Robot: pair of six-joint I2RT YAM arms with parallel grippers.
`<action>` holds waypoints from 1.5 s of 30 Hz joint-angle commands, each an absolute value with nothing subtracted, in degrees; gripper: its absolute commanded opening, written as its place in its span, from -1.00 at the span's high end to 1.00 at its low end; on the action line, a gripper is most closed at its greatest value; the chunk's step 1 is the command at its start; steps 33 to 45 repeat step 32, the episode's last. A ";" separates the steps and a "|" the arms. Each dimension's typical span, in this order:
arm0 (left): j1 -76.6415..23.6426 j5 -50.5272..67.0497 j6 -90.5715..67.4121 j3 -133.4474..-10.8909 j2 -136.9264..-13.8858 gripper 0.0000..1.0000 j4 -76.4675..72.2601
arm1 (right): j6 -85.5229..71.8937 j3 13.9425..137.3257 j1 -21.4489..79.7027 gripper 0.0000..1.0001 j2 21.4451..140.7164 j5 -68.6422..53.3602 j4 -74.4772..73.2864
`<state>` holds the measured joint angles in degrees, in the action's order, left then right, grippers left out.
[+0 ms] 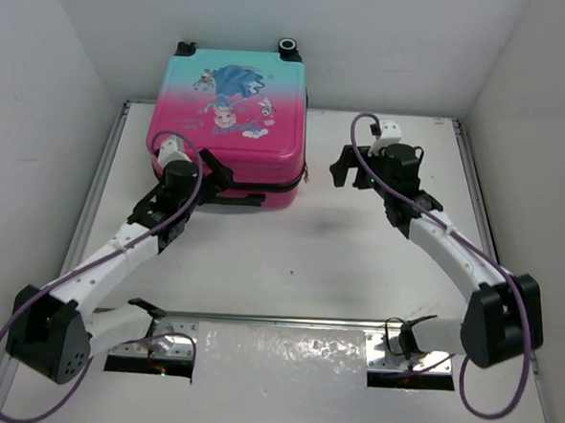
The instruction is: Pack the luggage
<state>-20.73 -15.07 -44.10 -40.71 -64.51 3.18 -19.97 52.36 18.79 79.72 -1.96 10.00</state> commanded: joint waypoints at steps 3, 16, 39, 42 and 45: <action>-21.62 -21.96 -31.65 -49.27 -55.38 -0.84 18.05 | -19.87 50.80 20.21 -0.98 65.77 4.12 -10.25; -21.45 -42.71 -14.14 -66.90 -36.87 -1.00 40.00 | -10.20 55.55 21.36 -0.98 31.83 21.01 -47.10; -21.53 -46.67 -19.07 -47.90 -21.53 -1.00 30.42 | -10.46 46.93 21.36 -0.98 24.17 19.42 -46.85; -21.53 -46.67 -19.07 -47.90 -21.53 -1.00 30.42 | -10.46 46.93 21.36 -0.98 24.17 19.42 -46.85; -21.53 -46.67 -19.07 -47.90 -21.53 -1.00 30.42 | -10.46 46.93 21.36 -0.98 24.17 19.42 -46.85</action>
